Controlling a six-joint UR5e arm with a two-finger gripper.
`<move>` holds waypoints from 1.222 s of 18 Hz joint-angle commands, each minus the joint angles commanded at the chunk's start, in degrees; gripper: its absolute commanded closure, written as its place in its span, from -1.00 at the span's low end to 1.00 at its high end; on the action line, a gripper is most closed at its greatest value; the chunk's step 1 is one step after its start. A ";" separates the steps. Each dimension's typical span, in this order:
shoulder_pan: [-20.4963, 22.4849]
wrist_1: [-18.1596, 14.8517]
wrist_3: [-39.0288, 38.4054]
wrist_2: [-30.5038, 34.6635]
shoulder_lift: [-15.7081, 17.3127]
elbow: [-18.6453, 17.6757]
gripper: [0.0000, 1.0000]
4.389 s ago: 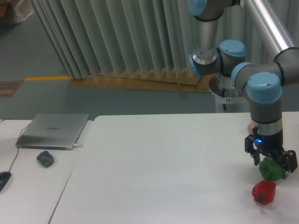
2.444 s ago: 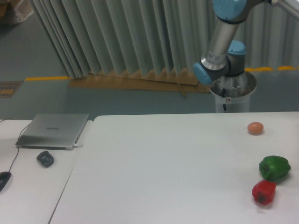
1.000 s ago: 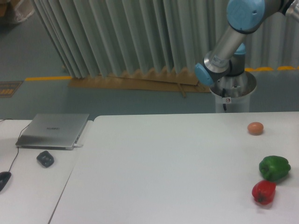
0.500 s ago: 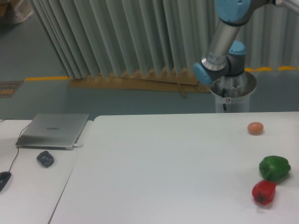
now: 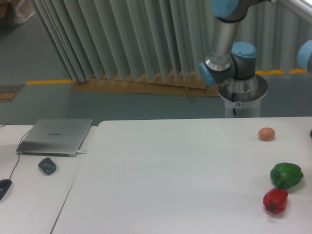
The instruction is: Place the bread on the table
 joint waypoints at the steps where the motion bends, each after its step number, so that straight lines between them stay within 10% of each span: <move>1: -0.36 0.79 -0.26 0.44 -0.44 0.00 0.44; 10: -0.10 9.75 -0.36 4.22 -5.36 -0.27 0.44; 19: -0.62 11.08 -0.35 6.77 -6.78 -0.88 0.39; 20: -0.97 11.08 -0.27 7.73 -6.69 -1.23 0.21; 22: -1.24 11.26 -0.09 10.89 -6.60 -1.32 -0.99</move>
